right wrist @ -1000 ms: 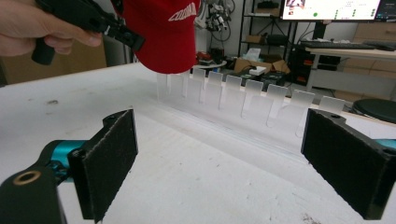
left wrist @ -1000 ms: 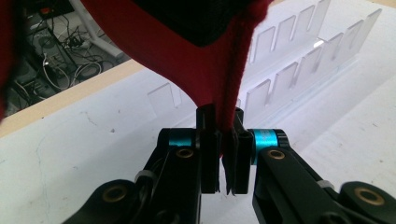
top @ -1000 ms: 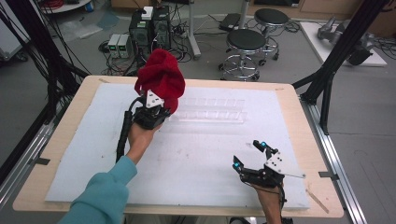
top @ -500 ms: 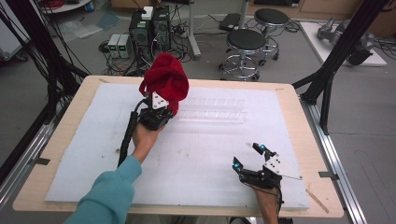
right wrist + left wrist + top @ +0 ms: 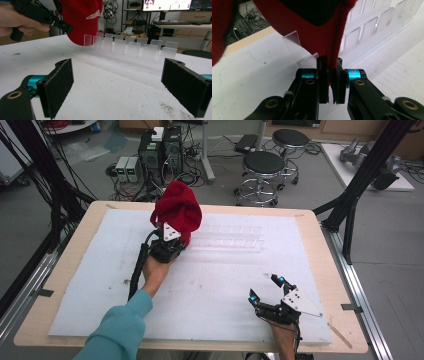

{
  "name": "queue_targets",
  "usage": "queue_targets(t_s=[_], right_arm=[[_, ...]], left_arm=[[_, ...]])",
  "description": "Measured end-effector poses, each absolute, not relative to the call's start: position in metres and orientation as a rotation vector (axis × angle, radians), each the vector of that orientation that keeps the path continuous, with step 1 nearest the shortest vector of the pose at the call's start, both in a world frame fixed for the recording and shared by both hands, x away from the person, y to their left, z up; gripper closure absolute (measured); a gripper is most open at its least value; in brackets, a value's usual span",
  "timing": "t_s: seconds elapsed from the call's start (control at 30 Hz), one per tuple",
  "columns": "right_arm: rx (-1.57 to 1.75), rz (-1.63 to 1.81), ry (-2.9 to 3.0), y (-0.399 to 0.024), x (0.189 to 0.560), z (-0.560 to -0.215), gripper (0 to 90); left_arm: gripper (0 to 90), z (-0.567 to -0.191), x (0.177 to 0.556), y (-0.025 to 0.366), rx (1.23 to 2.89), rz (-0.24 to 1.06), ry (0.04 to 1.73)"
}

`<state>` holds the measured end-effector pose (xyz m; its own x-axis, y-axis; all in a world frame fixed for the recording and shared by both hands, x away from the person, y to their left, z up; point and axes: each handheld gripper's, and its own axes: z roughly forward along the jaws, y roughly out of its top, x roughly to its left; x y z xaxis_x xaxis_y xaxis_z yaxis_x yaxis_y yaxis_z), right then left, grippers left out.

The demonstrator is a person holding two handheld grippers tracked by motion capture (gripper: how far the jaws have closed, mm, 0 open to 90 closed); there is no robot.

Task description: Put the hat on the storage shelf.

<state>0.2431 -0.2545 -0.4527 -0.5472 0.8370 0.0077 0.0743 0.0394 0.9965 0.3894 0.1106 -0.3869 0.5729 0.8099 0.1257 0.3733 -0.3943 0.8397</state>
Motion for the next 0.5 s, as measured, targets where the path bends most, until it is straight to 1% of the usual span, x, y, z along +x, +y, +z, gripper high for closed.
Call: queue_targets(t_s=[0.03,0.07,0.1,0.17,0.27,0.3,0.37,0.4,0.43,0.5], right_arm=[[0.930,1.569,1.698,-0.255,0.243,-0.453,9.7],[0.934,1.574,1.695,-0.255,0.243,-0.453,9.7],[0.928,1.570,1.689,-0.255,0.243,-0.453,9.8],[0.934,1.571,1.678,-0.255,0.242,-0.453,9.7],[0.934,1.575,1.672,-0.256,0.243,-0.453,9.7],[0.947,1.585,1.672,-0.257,0.242,-0.453,9.7],[0.949,1.593,1.666,-0.258,0.242,-0.454,9.7],[0.941,1.594,1.666,-0.258,0.242,-0.454,9.7],[0.935,1.592,1.667,-0.257,0.243,-0.454,9.7],[0.943,1.591,1.677,-0.257,0.243,-0.453,9.7]], left_arm=[[84.0,-0.387,0.389,0.111,1.994,0.679,0.943],[81.1,-0.386,0.389,0.111,1.988,0.688,0.943],[75.2,-0.386,0.389,0.111,1.989,0.702,0.941],[58.0,-0.383,0.387,0.113,1.982,0.699,0.934],[39.0,-0.382,0.386,0.117,1.989,0.638,0.942],[31.4,-0.382,0.385,0.119,1.977,0.612,0.934],[24.1,-0.378,0.382,0.123,1.983,0.595,0.896],[18.7,-0.376,0.379,0.125,1.978,0.584,0.875],[17.4,-0.375,0.374,0.130,1.961,0.582,0.830],[18.1,-0.374,0.363,0.139,1.931,0.604,0.773]])
